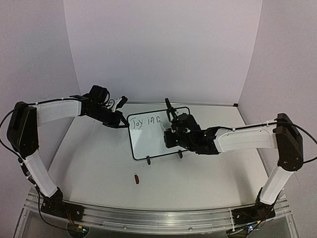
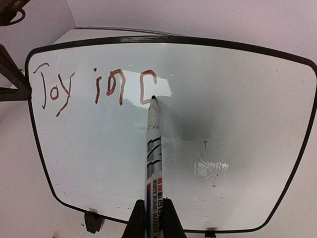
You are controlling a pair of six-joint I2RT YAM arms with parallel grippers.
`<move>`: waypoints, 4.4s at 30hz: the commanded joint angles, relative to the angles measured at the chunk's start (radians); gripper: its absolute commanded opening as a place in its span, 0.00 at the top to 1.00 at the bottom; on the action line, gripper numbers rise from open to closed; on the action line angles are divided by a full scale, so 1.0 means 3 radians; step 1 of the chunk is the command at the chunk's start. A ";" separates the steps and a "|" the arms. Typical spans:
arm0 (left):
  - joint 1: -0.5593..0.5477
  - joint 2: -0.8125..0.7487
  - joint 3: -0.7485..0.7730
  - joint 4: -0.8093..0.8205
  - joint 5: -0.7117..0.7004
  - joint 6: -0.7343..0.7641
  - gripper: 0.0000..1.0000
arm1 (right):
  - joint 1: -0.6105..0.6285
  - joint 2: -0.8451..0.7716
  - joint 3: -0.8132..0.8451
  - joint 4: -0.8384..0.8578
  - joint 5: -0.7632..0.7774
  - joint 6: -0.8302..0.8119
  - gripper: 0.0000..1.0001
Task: Write a sentence on the whiteboard
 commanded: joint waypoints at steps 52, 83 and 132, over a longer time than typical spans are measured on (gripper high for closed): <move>-0.0017 -0.0066 0.0108 -0.0113 -0.0080 0.0120 1.00 | 0.0077 -0.0073 0.0132 -0.0033 0.0345 -0.0086 1.00; -0.0018 -0.0049 0.0118 -0.0112 -0.0061 0.0116 1.00 | 0.0041 -0.0070 -0.0037 -0.0074 0.0192 -0.0019 1.00; -0.0020 -0.0053 0.0113 -0.0107 -0.0048 0.0111 1.00 | -0.0034 0.0056 0.0209 -0.0110 0.0369 -0.0152 1.00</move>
